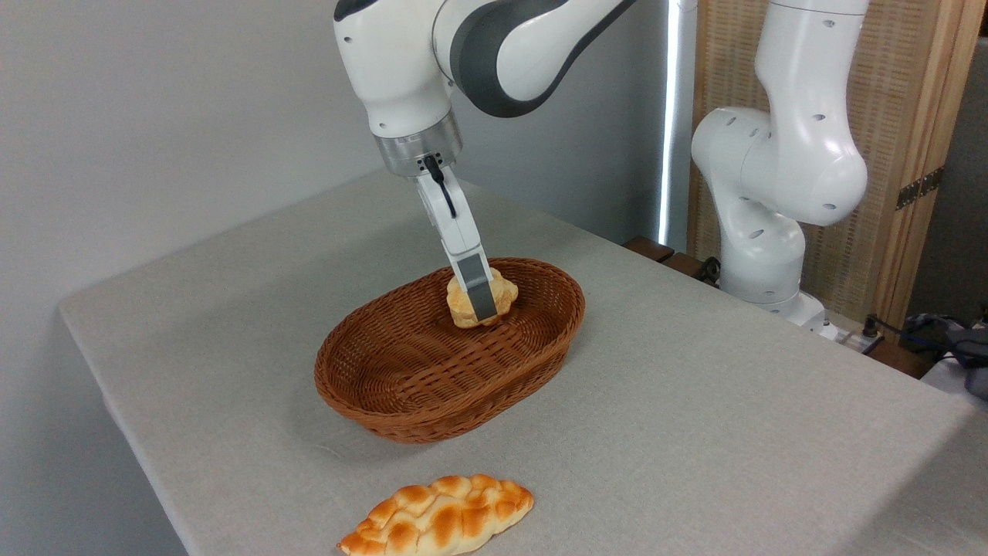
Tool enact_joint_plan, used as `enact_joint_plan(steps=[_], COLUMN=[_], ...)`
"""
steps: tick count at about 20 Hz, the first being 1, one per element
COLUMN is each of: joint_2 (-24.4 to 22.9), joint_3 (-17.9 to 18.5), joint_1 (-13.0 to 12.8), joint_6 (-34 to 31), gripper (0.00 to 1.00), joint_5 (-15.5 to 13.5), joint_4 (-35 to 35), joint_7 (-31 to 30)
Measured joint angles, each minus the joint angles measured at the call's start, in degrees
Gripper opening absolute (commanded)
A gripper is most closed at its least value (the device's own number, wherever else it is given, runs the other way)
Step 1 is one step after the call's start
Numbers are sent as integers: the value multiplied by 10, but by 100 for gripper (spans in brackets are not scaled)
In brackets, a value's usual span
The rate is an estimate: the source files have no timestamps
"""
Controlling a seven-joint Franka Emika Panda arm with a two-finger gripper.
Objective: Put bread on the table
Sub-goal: 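Adjust the fingers around the round bun and close the gripper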
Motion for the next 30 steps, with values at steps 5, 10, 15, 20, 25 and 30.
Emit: enact_joint_plan(steps=[5,10,15,20,25,30], joint_2=[0,0,-3,-11,-14,-14], joint_3=[0,0,1,2,3,3], joint_1=[0,0,1,1,2,2], joint_6=[0,0,5,7,7,7], gripper=[100,100,100,100,100,100], joint_5=[0,-3,-8,-10,-21,-26], joint_4=[-2,-4,-4,-4,-4,-4], joint_7=[0,0,0,0,0,0])
